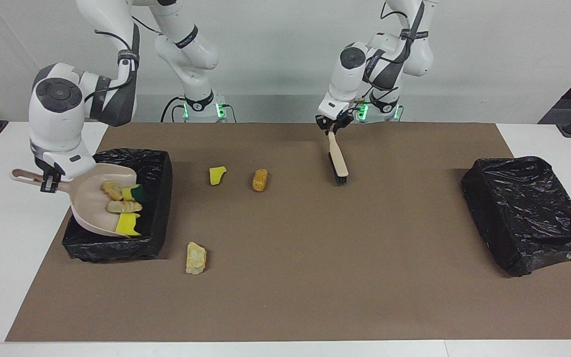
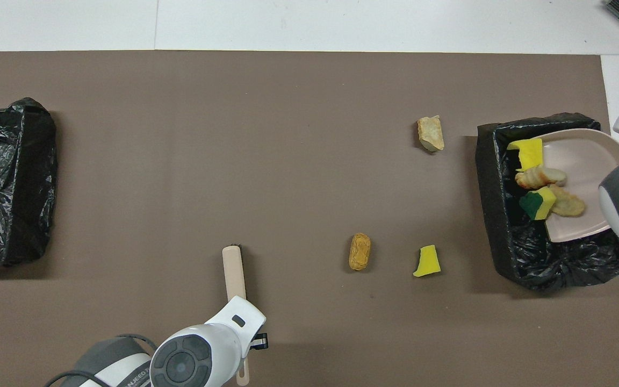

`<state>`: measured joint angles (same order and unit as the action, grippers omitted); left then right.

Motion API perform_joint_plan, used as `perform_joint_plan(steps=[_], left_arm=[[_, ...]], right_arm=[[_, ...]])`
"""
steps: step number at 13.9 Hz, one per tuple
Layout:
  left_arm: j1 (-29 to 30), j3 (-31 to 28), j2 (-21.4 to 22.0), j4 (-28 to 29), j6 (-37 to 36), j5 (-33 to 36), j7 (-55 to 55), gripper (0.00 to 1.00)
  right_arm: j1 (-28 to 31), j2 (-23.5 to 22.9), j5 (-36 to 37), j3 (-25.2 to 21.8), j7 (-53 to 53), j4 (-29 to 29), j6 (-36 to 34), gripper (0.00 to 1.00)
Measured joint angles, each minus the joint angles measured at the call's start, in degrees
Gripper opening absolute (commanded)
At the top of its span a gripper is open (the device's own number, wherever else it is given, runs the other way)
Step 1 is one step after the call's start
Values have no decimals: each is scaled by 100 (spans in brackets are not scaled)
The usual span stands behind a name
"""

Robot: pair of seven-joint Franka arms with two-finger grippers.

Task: Sweep and dump trash in bin

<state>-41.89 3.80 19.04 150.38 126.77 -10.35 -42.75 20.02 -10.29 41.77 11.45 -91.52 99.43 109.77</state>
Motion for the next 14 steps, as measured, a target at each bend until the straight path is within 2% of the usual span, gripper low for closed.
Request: perform_joint_plan(steps=[5, 6, 7, 8, 9, 11, 14], left_arm=[[0, 0, 0, 1, 22, -6, 0, 0], [0, 0, 0, 2, 39, -7, 0, 9], [0, 0, 0, 2, 46, -8, 0, 44], [0, 0, 0, 2, 48, -9, 0, 97], [0, 0, 0, 1, 48, -9, 0, 100], [0, -27, 5, -67, -1, -12, 0, 100], [217, -118, 14, -570, -571, -15, -1, 100]], right_arm=[[-381, 480, 776, 2, 444, 2, -547, 0], [-382, 589, 810, -3, 445, -11, -566, 0], [-381, 665, 818, -9, 445, -64, -635, 0], [-381, 718, 818, -7, 445, -129, -699, 0], [-382, 748, 815, 1, 471, -204, -733, 0], [-386, 752, 587, 99, 829, -341, -888, 0], [-400, 735, -256, 332, 1753, -394, -988, 0]])
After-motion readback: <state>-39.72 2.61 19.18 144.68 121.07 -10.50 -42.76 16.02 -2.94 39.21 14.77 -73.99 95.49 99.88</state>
